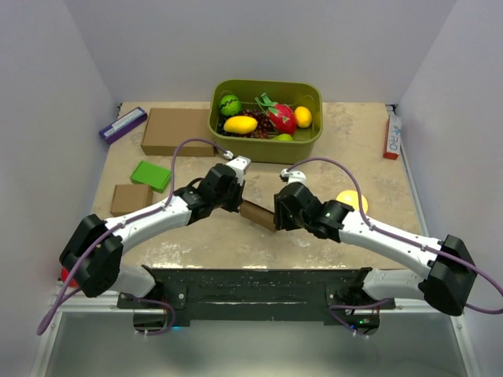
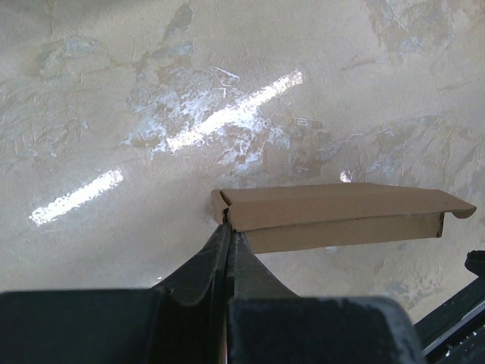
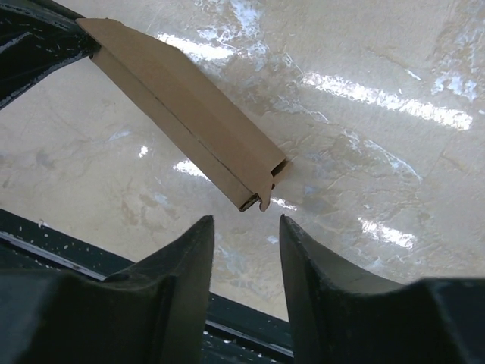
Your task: Fold the paper box
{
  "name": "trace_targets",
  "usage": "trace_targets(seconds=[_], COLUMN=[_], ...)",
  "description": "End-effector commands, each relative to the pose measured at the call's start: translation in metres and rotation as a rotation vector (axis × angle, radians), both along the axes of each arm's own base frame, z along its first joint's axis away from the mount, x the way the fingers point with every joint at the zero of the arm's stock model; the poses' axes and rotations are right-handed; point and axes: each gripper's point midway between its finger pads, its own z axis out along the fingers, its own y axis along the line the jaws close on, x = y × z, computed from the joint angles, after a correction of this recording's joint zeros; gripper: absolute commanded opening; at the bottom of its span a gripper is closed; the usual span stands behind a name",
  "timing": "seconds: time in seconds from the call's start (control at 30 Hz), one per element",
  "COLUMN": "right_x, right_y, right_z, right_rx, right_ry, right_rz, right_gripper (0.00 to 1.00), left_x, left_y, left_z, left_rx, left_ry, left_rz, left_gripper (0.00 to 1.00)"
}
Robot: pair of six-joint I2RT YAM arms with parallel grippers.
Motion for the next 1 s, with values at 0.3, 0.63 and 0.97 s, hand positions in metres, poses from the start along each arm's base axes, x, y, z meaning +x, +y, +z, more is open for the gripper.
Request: trace_targets(seconds=[0.3, 0.63, 0.97], right_x=[0.014, 0.025, 0.03], right_y=[-0.004, -0.004, -0.004], right_z=[-0.011, -0.008, 0.001], right_rx=[0.002, -0.02, -0.007], right_ry=[-0.007, -0.043, -0.076], right_rz=[-0.142, -0.166, -0.174], right_gripper=[0.28, 0.24, 0.21], left_x=[-0.019, -0.02, -0.02], left_y=[0.009, 0.008, 0.008], left_z=[-0.019, -0.019, -0.02], left_rx=[0.071, 0.076, 0.08], left_ry=[0.087, 0.087, 0.09], left_rz=[-0.009, -0.015, -0.017], left_gripper=[0.0, 0.0, 0.0])
